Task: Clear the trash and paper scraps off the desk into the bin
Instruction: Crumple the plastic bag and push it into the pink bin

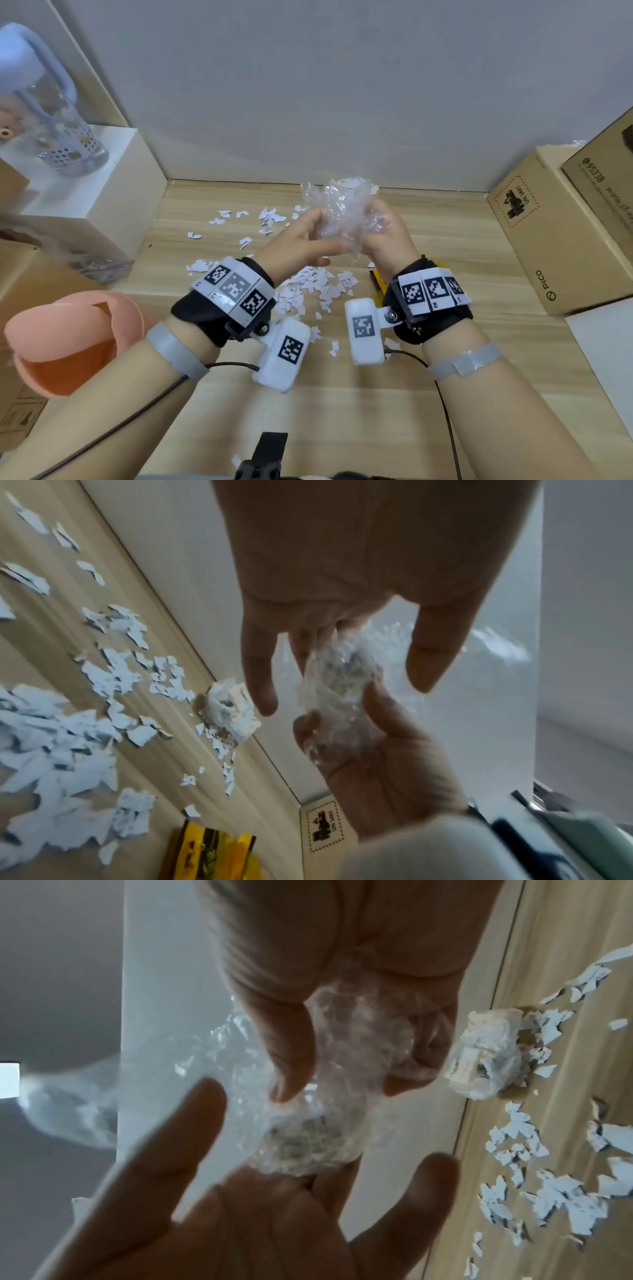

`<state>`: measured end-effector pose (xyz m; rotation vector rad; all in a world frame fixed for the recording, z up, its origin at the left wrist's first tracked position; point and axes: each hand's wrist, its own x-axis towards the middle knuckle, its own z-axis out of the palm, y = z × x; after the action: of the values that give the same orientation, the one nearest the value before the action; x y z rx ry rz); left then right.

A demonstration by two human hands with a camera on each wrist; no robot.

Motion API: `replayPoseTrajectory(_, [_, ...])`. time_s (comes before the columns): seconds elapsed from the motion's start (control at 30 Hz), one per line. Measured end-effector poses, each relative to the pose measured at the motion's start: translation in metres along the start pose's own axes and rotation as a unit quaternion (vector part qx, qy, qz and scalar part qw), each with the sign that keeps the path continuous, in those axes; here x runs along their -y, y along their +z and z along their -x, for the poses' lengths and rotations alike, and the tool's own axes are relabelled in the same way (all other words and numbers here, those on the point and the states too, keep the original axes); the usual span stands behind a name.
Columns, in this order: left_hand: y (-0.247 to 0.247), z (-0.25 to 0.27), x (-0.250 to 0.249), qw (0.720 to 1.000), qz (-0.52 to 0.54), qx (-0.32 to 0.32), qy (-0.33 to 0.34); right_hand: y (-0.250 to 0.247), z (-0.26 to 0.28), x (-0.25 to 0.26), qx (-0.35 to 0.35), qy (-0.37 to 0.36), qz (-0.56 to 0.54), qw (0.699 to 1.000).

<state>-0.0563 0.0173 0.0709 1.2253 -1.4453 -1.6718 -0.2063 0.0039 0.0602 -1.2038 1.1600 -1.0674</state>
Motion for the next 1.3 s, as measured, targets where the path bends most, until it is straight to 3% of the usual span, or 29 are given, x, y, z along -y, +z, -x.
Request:
replayPoseTrajectory(0.17, [0.014, -0.005, -0.005, 0.997, 0.026, -0.066, 0.038, -0.006, 0.001, 0.004, -0.049, -0.034, 0.013, 0.998])
replayPoseTrajectory(0.37, [0.013, -0.018, -0.010, 0.986, 0.136, 0.086, -0.040, -0.007, 0.015, 0.007, -0.001, -0.032, 0.066, 0.997])
replayPoseTrajectory(0.47, [0.015, -0.022, -0.007, 0.988, 0.151, 0.015, -0.021, -0.016, 0.020, 0.004, 0.032, -0.040, 0.062, 0.997])
replayPoseTrajectory(0.57, [0.023, -0.026, 0.002, 0.992, 0.056, -0.101, 0.049, -0.019, 0.024, 0.001, 0.085, -0.029, 0.094, 0.992])
replayPoseTrajectory(0.63, [0.034, -0.025, 0.007, 0.990, -0.006, -0.109, 0.091, -0.022, 0.024, 0.000, 0.119, -0.032, 0.100, 0.987])
replayPoseTrajectory(0.73, [0.045, -0.025, 0.010, 0.993, -0.020, -0.080, 0.085, -0.033, 0.023, -0.004, 0.151, -0.055, 0.120, 0.980])
replayPoseTrajectory(0.87, [0.058, -0.028, 0.016, 0.992, 0.120, -0.032, 0.014, -0.039, 0.023, -0.014, 0.152, -0.077, 0.148, 0.974])
replayPoseTrajectory(0.93, [0.067, -0.028, 0.015, 0.975, 0.210, -0.068, -0.002, -0.035, 0.023, -0.023, 0.120, -0.084, 0.143, 0.979])
replayPoseTrajectory(1.0, [0.073, -0.029, 0.016, 0.964, 0.236, -0.125, -0.020, -0.033, 0.023, -0.029, 0.088, -0.072, 0.134, 0.985])
replayPoseTrajectory(1.07, [0.073, -0.027, 0.018, 0.971, 0.182, -0.145, -0.052, -0.032, 0.022, -0.031, 0.067, -0.068, 0.134, 0.986])
replayPoseTrajectory(1.13, [0.064, -0.021, 0.020, 0.988, 0.066, -0.124, -0.060, -0.029, 0.020, -0.032, 0.045, -0.071, 0.138, 0.987])
replayPoseTrajectory(1.2, [0.046, -0.011, 0.019, 0.994, -0.035, -0.097, -0.031, -0.018, 0.017, -0.035, 0.034, -0.062, 0.136, 0.988])
replayPoseTrajectory(1.3, [0.007, 0.014, 0.020, 0.983, -0.125, -0.133, 0.024, 0.004, 0.014, -0.040, 0.038, -0.065, 0.159, 0.984])
